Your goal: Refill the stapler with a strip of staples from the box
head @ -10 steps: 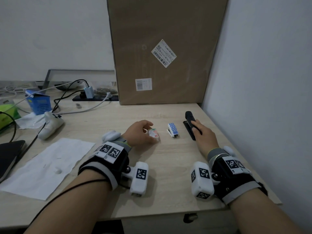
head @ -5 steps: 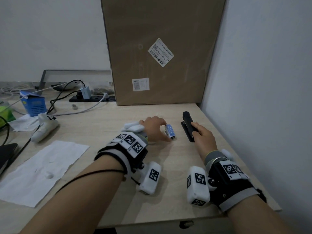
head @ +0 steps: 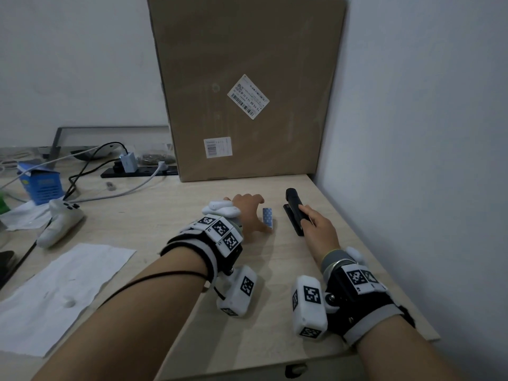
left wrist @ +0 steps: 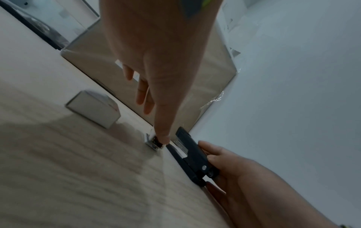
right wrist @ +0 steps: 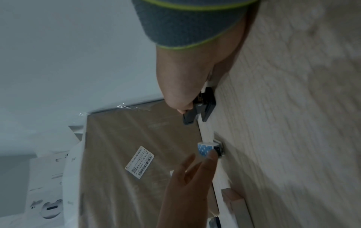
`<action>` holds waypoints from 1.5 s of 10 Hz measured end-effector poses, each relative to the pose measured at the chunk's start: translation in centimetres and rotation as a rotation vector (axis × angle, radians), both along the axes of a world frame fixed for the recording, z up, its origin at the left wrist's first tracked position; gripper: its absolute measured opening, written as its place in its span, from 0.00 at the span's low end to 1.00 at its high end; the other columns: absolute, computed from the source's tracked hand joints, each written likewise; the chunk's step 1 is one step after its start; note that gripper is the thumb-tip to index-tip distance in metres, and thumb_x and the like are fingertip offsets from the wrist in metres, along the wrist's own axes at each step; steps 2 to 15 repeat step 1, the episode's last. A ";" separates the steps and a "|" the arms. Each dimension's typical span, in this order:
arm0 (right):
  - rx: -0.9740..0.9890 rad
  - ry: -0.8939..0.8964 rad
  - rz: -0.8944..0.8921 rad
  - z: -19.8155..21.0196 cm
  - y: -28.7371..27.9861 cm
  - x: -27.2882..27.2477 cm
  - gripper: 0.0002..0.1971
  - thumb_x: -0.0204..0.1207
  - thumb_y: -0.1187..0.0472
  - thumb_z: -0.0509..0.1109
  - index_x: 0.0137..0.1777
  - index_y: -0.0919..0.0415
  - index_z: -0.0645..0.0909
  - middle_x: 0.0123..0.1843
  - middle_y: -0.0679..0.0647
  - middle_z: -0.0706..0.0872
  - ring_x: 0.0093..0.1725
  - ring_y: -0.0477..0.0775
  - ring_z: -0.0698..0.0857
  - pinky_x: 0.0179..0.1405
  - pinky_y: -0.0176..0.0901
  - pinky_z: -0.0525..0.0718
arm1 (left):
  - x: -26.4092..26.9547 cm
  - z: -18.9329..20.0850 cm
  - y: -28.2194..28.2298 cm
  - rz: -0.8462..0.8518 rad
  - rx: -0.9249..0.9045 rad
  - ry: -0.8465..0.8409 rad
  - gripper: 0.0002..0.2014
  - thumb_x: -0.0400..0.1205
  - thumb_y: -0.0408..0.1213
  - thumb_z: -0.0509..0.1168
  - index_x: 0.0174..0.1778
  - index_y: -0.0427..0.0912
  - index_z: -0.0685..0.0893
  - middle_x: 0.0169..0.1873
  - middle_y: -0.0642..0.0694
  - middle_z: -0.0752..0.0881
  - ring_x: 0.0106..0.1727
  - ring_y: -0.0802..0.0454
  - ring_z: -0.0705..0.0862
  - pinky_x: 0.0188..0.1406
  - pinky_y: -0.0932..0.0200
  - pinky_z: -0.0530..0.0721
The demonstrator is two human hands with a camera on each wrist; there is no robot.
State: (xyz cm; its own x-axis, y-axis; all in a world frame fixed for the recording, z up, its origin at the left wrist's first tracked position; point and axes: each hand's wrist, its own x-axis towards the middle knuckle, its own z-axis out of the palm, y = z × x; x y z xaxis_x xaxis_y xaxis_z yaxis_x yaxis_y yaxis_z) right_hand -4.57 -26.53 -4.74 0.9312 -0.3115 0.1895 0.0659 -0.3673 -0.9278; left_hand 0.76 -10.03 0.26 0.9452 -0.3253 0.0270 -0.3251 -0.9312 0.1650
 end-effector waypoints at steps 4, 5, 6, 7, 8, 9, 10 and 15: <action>0.012 0.008 -0.023 0.4 0.3 -0.2 0.20 0.79 0.64 0.60 0.70 0.54 0.76 0.77 0.51 0.74 0.76 0.52 0.71 0.78 0.46 0.66 | -0.4 0.7 1.2 0.033 -0.093 -0.025 0.33 0.75 0.58 0.67 0.73 0.49 0.70 0.67 0.47 0.80 0.69 0.44 0.76 0.66 0.46 0.66; 0.012 0.008 -0.023 0.4 0.3 -0.2 0.20 0.79 0.64 0.60 0.70 0.54 0.76 0.77 0.51 0.74 0.76 0.52 0.71 0.78 0.46 0.66 | -0.4 0.7 1.2 0.033 -0.093 -0.025 0.33 0.75 0.58 0.67 0.73 0.49 0.70 0.67 0.47 0.80 0.69 0.44 0.76 0.66 0.46 0.66; 0.012 0.008 -0.023 0.4 0.3 -0.2 0.20 0.79 0.64 0.60 0.70 0.54 0.76 0.77 0.51 0.74 0.76 0.52 0.71 0.78 0.46 0.66 | -0.4 0.7 1.2 0.033 -0.093 -0.025 0.33 0.75 0.58 0.67 0.73 0.49 0.70 0.67 0.47 0.80 0.69 0.44 0.76 0.66 0.46 0.66; 0.012 0.008 -0.023 0.4 0.3 -0.2 0.20 0.79 0.64 0.60 0.70 0.54 0.76 0.77 0.51 0.74 0.76 0.52 0.71 0.78 0.46 0.66 | -0.4 0.7 1.2 0.033 -0.093 -0.025 0.33 0.75 0.58 0.67 0.73 0.49 0.70 0.67 0.47 0.80 0.69 0.44 0.76 0.66 0.46 0.66; 0.012 0.008 -0.023 0.4 0.3 -0.2 0.20 0.79 0.64 0.60 0.70 0.54 0.76 0.77 0.51 0.74 0.76 0.52 0.71 0.78 0.46 0.66 | -0.4 0.7 1.2 0.033 -0.093 -0.025 0.33 0.75 0.58 0.67 0.73 0.49 0.70 0.67 0.47 0.80 0.69 0.44 0.76 0.66 0.46 0.66; 0.012 0.008 -0.023 0.4 0.3 -0.2 0.20 0.79 0.64 0.60 0.70 0.54 0.76 0.77 0.51 0.74 0.76 0.52 0.71 0.78 0.46 0.66 | -0.4 0.7 1.2 0.033 -0.093 -0.025 0.33 0.75 0.58 0.67 0.73 0.49 0.70 0.67 0.47 0.80 0.69 0.44 0.76 0.66 0.46 0.66; 0.012 0.008 -0.023 0.4 0.3 -0.2 0.20 0.79 0.64 0.60 0.70 0.54 0.76 0.77 0.51 0.74 0.76 0.52 0.71 0.78 0.46 0.66 | -0.4 0.7 1.2 0.033 -0.093 -0.025 0.33 0.75 0.58 0.67 0.73 0.49 0.70 0.67 0.47 0.80 0.69 0.44 0.76 0.66 0.46 0.66; 0.012 0.008 -0.023 0.4 0.3 -0.2 0.20 0.79 0.64 0.60 0.70 0.54 0.76 0.77 0.51 0.74 0.76 0.52 0.71 0.78 0.46 0.66 | -0.4 0.7 1.2 0.033 -0.093 -0.025 0.33 0.75 0.58 0.67 0.73 0.49 0.70 0.67 0.47 0.80 0.69 0.44 0.76 0.66 0.46 0.66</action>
